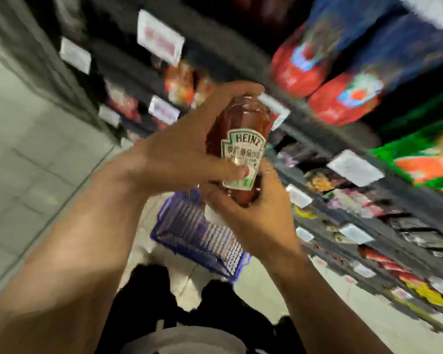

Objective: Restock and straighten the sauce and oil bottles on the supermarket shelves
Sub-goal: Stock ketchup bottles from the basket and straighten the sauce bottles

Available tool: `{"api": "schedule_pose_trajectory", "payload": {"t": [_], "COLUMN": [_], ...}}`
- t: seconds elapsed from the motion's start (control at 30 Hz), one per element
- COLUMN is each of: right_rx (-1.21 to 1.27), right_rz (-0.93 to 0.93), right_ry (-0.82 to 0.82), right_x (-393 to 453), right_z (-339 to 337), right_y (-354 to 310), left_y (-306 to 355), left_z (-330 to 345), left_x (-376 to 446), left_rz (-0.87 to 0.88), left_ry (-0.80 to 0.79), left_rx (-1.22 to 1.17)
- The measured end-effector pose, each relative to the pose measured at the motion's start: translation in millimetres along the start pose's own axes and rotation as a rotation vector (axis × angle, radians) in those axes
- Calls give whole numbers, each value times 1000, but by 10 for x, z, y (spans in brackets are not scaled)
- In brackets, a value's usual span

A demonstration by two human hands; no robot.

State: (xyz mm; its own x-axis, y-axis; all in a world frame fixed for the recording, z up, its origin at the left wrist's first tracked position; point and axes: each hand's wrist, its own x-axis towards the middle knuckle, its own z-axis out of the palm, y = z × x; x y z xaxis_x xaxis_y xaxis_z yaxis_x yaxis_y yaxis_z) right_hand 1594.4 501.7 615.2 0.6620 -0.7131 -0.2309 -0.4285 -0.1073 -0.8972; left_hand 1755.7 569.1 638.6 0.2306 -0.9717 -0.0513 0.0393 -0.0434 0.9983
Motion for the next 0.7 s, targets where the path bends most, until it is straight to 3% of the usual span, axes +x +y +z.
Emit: {"api": "schedule_pose_trajectory", "payload": {"t": [0.2,0.57,0.63,0.7], "right_rx": [105,-33,-80,-99], "right_rz": [-225,-415,-430,-425], "right_ry": [203,601,664,693], "right_x": [-216,-320,-267,-190], "right_z": [-912,-2925,-3189,-3366], "right_y": [-803,-1116,-1105,-1088], "left_y": [1349,2308,2380,2409], "left_z": [628,2151,2231,2193], "left_x": [464,1351,1418,1435], "left_rz": [314,523,573,700], "left_ry": [-208,-32,123,480], "left_rx": [193,198,268,436]}}
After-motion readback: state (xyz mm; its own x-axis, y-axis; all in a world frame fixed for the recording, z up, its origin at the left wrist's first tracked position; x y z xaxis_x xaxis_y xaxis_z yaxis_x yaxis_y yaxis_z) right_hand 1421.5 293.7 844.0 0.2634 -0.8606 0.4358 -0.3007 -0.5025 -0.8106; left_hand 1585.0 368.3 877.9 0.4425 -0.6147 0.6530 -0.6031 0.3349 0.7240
